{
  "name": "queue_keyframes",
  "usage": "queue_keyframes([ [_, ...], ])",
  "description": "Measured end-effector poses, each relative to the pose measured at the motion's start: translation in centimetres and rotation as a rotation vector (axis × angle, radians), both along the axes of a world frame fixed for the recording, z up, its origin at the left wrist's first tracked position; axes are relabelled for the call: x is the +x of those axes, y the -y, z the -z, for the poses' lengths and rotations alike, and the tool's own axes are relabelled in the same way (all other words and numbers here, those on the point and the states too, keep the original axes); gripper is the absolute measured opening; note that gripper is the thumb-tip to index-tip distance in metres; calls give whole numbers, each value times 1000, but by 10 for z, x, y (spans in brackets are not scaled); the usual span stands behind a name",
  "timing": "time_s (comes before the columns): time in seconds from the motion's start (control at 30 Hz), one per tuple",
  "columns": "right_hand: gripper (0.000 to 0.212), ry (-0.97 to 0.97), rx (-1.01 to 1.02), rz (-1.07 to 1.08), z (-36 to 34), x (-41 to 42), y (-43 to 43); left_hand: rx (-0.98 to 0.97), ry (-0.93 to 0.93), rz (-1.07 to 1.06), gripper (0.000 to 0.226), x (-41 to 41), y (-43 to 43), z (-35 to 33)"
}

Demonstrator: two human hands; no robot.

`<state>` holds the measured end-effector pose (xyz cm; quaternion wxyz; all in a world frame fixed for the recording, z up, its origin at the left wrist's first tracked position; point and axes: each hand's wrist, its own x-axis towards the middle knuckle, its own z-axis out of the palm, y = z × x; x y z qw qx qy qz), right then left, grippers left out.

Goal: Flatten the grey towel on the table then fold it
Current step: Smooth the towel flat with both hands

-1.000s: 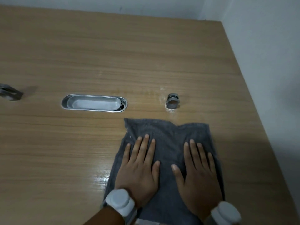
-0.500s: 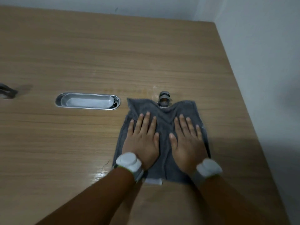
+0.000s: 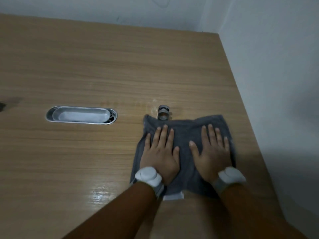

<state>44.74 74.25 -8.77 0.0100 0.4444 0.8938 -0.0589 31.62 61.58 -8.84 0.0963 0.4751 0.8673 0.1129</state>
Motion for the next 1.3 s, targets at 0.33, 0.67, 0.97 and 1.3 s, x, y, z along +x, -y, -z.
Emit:
queue_keyframes([
  [0.33, 88, -8, -40, 0, 4, 3, 13, -39, 8, -5, 67, 5, 13, 2],
  [0.67, 76, -22, -24, 12, -3, 57, 82, -3, -33, 18, 66, 42, 61, 4],
  [0.97, 82, -62, 11, -117, 3, 60, 20, -7, -38, 19, 68, 38, 22, 3],
  [1.3, 96, -69, -30, -128, 9, 55, -45, -14, -7, -93, 67, 56, -23, 6],
])
